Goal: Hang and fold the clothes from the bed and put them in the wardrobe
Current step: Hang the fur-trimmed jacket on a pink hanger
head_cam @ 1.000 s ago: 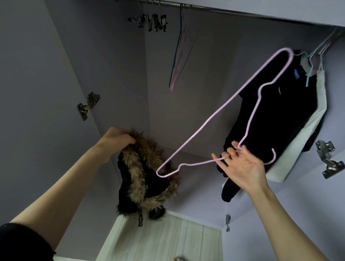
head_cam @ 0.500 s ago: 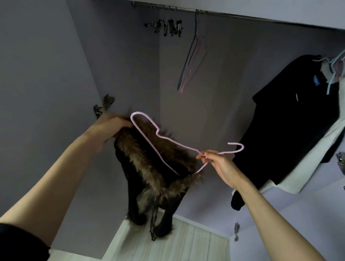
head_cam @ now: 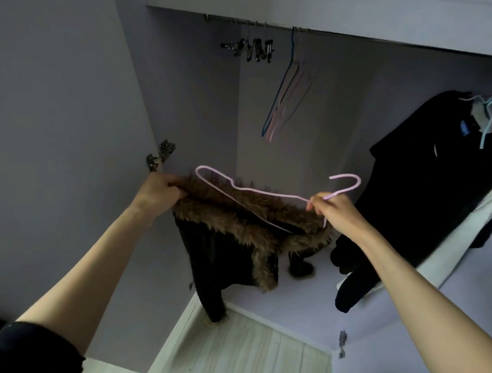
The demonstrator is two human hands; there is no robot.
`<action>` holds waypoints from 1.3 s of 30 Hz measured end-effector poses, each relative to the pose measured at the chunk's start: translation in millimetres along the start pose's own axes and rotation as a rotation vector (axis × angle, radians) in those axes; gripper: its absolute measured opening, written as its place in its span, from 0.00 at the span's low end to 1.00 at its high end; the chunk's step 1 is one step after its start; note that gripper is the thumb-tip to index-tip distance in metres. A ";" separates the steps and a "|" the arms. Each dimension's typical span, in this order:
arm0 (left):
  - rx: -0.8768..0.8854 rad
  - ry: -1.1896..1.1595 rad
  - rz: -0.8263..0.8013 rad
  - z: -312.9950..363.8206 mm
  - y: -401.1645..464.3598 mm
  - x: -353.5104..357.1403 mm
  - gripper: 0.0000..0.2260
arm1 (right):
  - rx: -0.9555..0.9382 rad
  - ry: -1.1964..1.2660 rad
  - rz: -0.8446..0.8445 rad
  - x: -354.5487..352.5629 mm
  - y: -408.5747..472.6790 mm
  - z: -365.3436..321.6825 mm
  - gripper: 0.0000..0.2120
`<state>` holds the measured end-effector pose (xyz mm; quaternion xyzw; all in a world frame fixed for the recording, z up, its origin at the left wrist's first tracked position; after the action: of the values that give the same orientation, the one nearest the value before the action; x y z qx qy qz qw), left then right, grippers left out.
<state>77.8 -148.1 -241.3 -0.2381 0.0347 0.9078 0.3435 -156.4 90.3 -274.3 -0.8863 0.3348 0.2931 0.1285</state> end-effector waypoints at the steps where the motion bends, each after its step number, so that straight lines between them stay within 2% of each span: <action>1: -0.002 0.001 0.005 -1.2 0.5 1.8 0.14 | -0.003 -0.038 -0.017 -2.2 1.7 -1.4 0.17; 5: -0.030 0.020 0.042 -4.3 6.1 5.7 0.10 | 0.003 -0.127 -0.050 -6.6 7.3 -7.2 0.18; 9: -0.025 0.024 0.114 -6.3 11.3 -2.9 0.12 | 0.011 -0.092 -0.105 -12.8 7.1 -8.3 0.17; 17: 0.006 0.111 0.153 -8.4 15.2 -5.9 0.13 | 0.020 -0.203 -0.156 -2.7 10.6 -27.7 0.15; 22: 0.078 0.189 0.201 0.7 8.4 -3.5 0.12 | 0.009 -0.324 -0.206 3.1 16.0 -42.2 0.13; 27: 0.231 0.348 0.113 31.3 3.6 9.4 0.09 | -0.033 -0.636 -0.224 21.0 23.5 -71.3 0.14; 32: 0.349 0.462 0.033 37.8 -9.3 33.3 0.06 | -0.101 -0.467 -0.236 20.3 30.4 -100.1 0.17; 34: 0.411 0.549 -0.009 35.0 -13.2 38.8 0.10 | -0.118 -0.373 -0.197 16.0 29.0 -102.8 0.18; 39: 0.622 0.748 0.057 44.8 -12.8 33.9 0.16 | -0.141 -0.295 -0.217 12.6 24.1 -105.3 0.16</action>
<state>45.7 -107.7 -215.9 -0.4331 0.4318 0.7157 0.3371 -119.2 21.2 -199.0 -0.8713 0.1935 0.4271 0.1448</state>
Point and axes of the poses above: each hand's wrist, its own y-axis towards the middle knuckle, its own x-axis out of the palm, z = x × y, the point moved 2 cm from there along y, towards the middle knuckle, and after that the axes turned 2 degrees about -z, right-handed, at the moved point
